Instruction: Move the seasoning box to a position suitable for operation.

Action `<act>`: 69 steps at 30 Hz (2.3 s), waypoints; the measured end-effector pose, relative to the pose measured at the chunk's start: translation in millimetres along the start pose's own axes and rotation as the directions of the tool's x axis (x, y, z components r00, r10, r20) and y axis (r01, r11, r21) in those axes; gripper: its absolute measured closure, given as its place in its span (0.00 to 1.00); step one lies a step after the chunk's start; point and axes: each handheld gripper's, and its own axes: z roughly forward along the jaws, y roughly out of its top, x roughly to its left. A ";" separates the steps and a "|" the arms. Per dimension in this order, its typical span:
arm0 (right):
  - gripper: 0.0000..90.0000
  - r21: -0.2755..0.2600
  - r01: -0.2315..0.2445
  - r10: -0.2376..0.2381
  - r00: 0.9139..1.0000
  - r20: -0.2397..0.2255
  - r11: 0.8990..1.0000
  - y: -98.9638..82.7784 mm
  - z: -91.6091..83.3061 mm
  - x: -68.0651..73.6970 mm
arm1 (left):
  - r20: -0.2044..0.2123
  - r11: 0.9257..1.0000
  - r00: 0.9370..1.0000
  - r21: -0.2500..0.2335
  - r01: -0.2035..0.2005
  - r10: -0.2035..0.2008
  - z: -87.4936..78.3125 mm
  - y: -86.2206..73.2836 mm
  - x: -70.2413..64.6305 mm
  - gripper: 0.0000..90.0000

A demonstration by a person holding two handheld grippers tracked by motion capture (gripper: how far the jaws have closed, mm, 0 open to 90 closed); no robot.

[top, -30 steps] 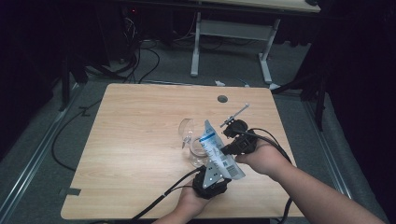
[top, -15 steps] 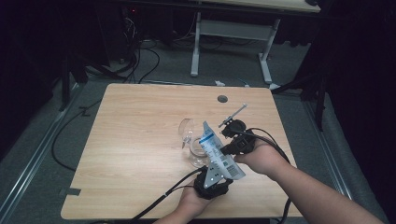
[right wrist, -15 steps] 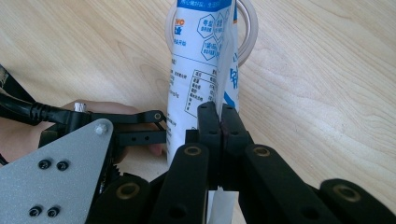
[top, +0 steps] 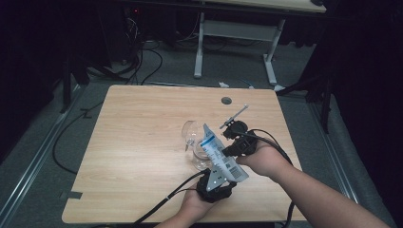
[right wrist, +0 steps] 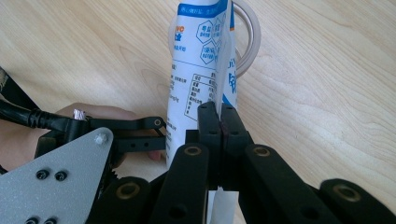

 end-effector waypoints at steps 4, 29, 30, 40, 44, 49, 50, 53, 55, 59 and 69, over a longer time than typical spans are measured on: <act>1.00 0.000 -0.006 0.006 1.000 0.009 1.000 1.5 -1.2 0.7 | -0.001 1.000 1.000 -0.002 0.004 -0.004 0.7 2.4 0.2 0.63; 1.00 -0.016 -0.005 0.005 1.000 0.016 1.000 6.2 -1.0 -1.3 | 0.000 1.000 1.000 -0.016 0.006 -0.006 1.6 6.4 -1.4 0.62; 1.00 -0.014 -0.013 0.013 1.000 0.015 1.000 6.3 -1.0 -1.0 | 0.000 1.000 1.000 -0.015 0.005 -0.005 1.6 6.6 -1.3 0.62; 1.00 -0.002 -0.015 0.015 1.000 0.011 1.000 8.7 0.4 -2.9 | 0.011 1.000 1.000 -0.014 0.009 -0.009 3.7 8.8 -2.2 0.62; 1.00 -0.013 -0.006 0.006 1.000 0.017 1.000 9.7 -0.2 -2.6 | 0.004 1.000 1.000 -0.017 0.016 -0.015 4.0 10.2 0.2 0.62; 1.00 -0.006 0.002 -0.002 0.999 0.035 1.000 11.0 0.4 -0.5 | 0.011 0.999 1.000 -0.017 0.029 -0.029 5.0 10.3 0.4 0.63; 1.00 -0.006 0.007 -0.007 0.999 0.038 1.000 10.8 1.0 -0.2 | 0.011 0.999 1.000 -0.016 0.029 -0.029 5.1 10.2 0.3 0.63; 1.00 -0.002 0.047 -0.047 0.997 0.059 0.999 11.5 1.2 1.2 | 0.013 0.999 0.999 -0.020 0.033 -0.033 4.8 10.6 0.3 0.62; 1.00 -0.005 0.054 -0.054 0.997 0.058 0.999 12.2 0.8 1.1 | 0.012 0.999 0.999 -0.025 0.033 -0.032 4.4 11.0 -0.1 0.62; 1.00 -0.004 0.049 -0.048 0.998 0.048 0.999 12.6 0.3 0.8 | 0.009 1.000 1.000 -0.024 0.020 -0.020 3.4 11.1 -0.2 0.62; 1.00 -0.024 0.039 -0.037 0.998 0.051 0.999 14.9 0.6 -0.8 | -0.006 1.000 1.000 -0.029 0.013 -0.013 2.8 11.7 0.9 0.61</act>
